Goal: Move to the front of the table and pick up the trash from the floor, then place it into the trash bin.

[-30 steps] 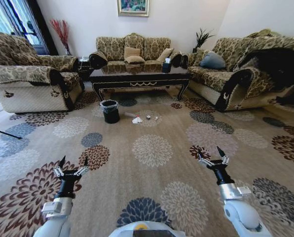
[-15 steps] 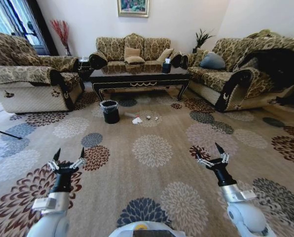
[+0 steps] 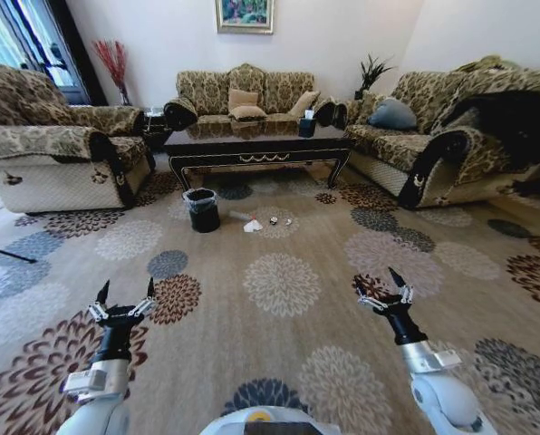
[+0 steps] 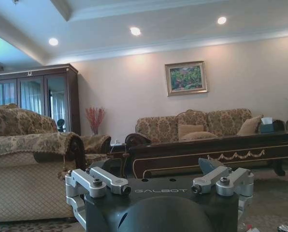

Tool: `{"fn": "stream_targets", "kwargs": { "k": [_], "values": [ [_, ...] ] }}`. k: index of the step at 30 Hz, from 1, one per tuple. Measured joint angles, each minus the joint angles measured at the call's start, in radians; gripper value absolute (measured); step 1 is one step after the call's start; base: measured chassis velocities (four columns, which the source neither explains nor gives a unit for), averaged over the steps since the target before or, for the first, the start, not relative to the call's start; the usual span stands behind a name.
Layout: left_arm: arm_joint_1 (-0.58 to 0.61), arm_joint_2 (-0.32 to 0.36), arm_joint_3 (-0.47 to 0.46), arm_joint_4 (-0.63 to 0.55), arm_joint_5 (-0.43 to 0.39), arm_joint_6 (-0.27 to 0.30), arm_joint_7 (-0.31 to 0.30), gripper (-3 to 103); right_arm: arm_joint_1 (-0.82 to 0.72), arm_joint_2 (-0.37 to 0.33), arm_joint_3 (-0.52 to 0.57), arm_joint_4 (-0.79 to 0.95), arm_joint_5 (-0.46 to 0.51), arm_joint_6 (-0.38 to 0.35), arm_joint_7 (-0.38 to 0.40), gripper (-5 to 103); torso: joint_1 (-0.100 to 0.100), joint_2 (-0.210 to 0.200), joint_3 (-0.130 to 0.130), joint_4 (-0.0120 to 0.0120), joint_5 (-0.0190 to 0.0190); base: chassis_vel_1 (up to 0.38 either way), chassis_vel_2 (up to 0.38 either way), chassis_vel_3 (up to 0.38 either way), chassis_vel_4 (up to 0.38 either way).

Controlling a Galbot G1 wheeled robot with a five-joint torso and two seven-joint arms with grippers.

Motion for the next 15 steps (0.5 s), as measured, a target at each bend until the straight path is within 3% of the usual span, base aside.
{"fn": "stream_targets", "kwargs": {
  "k": [3,12,15],
  "values": [
    [0.004,0.001,0.004,-0.013,-0.04,0.008,0.0,100,0.006,0.0,-0.009,-0.006,0.001,-0.001,0.0,100,0.0,0.0,0.0,0.0001,-0.0001,-0.286,0.289,0.294,-0.272],
    [0.011,-0.006,0.005,-0.018,-0.033,0.002,0.002,100,0.009,0.028,-0.031,-0.023,-0.018,0.006,-0.005,100,0.0,0.001,0.001,-0.0001,-0.0003,-0.347,0.312,0.341,-0.327],
    [0.022,-0.004,0.011,-0.023,-0.081,0.009,0.001,100,0.009,0.031,-0.038,-0.027,-0.026,0.01,-0.007,100,0.0,0.001,0.001,0.0,0.0003,-0.362,0.37,0.368,-0.366]
  ]
}}
